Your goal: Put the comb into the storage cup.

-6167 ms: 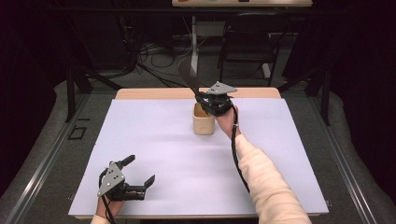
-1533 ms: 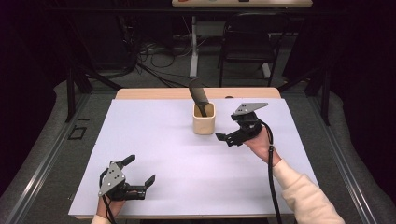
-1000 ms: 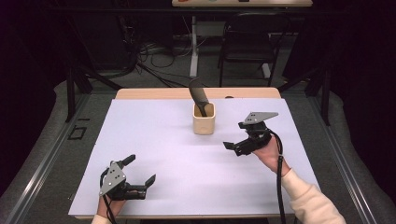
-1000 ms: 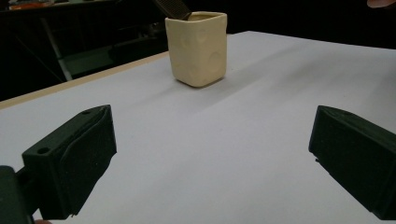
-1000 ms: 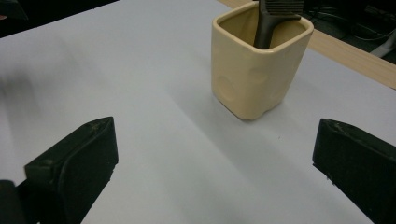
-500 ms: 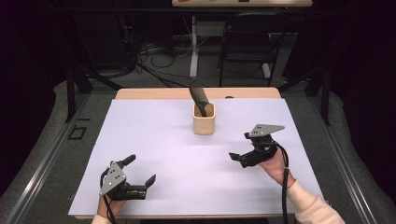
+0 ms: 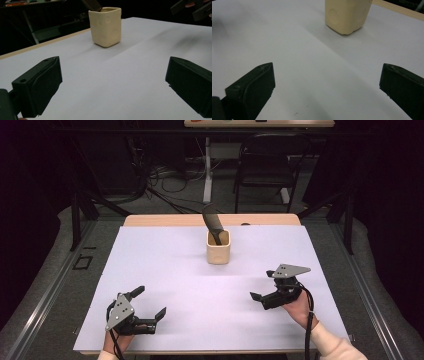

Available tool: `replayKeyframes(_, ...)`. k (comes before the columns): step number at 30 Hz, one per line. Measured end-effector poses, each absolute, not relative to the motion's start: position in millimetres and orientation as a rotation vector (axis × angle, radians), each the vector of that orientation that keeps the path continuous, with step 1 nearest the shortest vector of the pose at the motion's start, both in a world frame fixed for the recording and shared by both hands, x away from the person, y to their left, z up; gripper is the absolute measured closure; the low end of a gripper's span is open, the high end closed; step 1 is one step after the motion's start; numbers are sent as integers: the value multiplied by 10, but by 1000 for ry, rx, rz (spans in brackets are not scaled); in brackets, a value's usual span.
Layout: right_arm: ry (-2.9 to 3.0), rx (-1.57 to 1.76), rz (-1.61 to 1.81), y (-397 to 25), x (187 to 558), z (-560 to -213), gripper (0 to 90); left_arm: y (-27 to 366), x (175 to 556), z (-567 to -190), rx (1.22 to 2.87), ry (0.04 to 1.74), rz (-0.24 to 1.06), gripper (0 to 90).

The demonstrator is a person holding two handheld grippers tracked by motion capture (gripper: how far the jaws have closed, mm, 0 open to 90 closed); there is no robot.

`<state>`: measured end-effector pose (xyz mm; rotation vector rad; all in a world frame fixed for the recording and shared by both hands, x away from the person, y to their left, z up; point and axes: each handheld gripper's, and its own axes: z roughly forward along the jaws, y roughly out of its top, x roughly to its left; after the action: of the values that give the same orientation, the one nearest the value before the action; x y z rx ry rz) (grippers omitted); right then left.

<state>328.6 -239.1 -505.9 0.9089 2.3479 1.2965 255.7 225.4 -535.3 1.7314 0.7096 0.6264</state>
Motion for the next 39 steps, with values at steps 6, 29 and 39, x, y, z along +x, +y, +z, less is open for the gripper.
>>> replayKeyframes(6, 2335, 888, 1282, -2438, 3183, -5139, 0, 2248, 2557, -5353, 1734, 706, 626, 8)
replayKeyframes(29, 2281, 813, 1228, -2523, 2805, -5250, 0, 2249, 2553, -5356, 1739, 707, 628, 5)
replayKeyframes(39, 2271, 753, 1247, -2552, 2688, -5262, 0, 2245, 2553, -5360, 1741, 708, 626, 5)
